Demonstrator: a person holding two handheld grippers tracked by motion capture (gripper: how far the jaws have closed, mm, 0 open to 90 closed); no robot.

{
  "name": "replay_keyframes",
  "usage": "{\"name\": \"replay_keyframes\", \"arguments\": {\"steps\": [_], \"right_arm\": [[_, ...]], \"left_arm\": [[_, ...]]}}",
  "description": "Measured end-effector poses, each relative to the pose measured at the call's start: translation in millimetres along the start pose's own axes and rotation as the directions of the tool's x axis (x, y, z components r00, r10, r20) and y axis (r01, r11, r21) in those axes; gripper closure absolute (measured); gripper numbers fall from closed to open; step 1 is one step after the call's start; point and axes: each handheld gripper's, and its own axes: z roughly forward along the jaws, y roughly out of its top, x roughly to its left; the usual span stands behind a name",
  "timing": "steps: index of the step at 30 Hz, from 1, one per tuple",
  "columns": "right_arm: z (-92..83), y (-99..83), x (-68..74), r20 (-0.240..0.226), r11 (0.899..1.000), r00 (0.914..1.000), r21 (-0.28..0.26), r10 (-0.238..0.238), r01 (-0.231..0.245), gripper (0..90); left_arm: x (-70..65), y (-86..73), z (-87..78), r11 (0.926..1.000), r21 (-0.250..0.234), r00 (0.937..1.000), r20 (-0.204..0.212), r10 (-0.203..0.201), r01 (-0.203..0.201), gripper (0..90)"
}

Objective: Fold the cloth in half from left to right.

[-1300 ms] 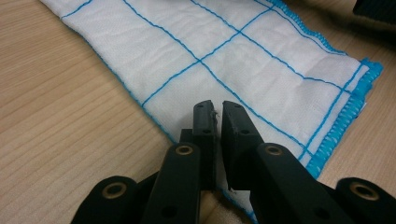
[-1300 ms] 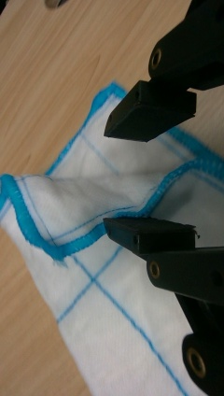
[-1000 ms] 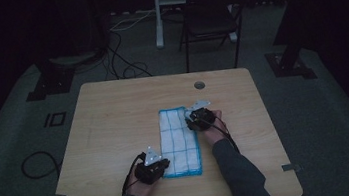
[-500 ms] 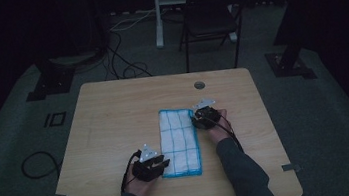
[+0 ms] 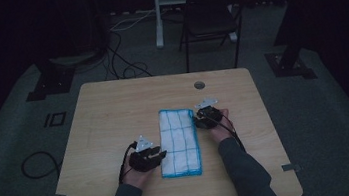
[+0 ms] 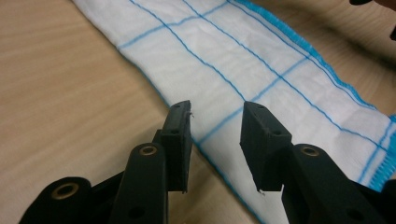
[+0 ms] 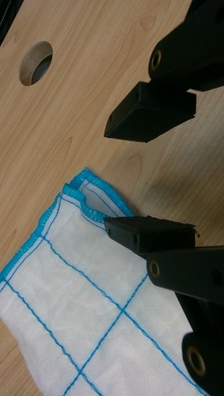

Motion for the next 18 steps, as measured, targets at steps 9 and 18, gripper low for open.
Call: {"name": "replay_keyframes", "arguments": {"steps": [9,18], "right_arm": [[-0.7,1.4,2.8,-0.006,1.0,1.0,-0.007,-0.002,0.002,50.6],[0.4,2.2,3.9,-0.024,1.0,0.9997,-0.014,0.001,-0.001,50.3]], "left_arm": [[15.8,17.6,3.4,0.9998,-0.019,0.9996,-0.023,-0.013,0.012,62.9],[31.4,34.9,13.4,0.9994,-0.026,0.998,-0.059,-0.024,0.022,62.8]]}}
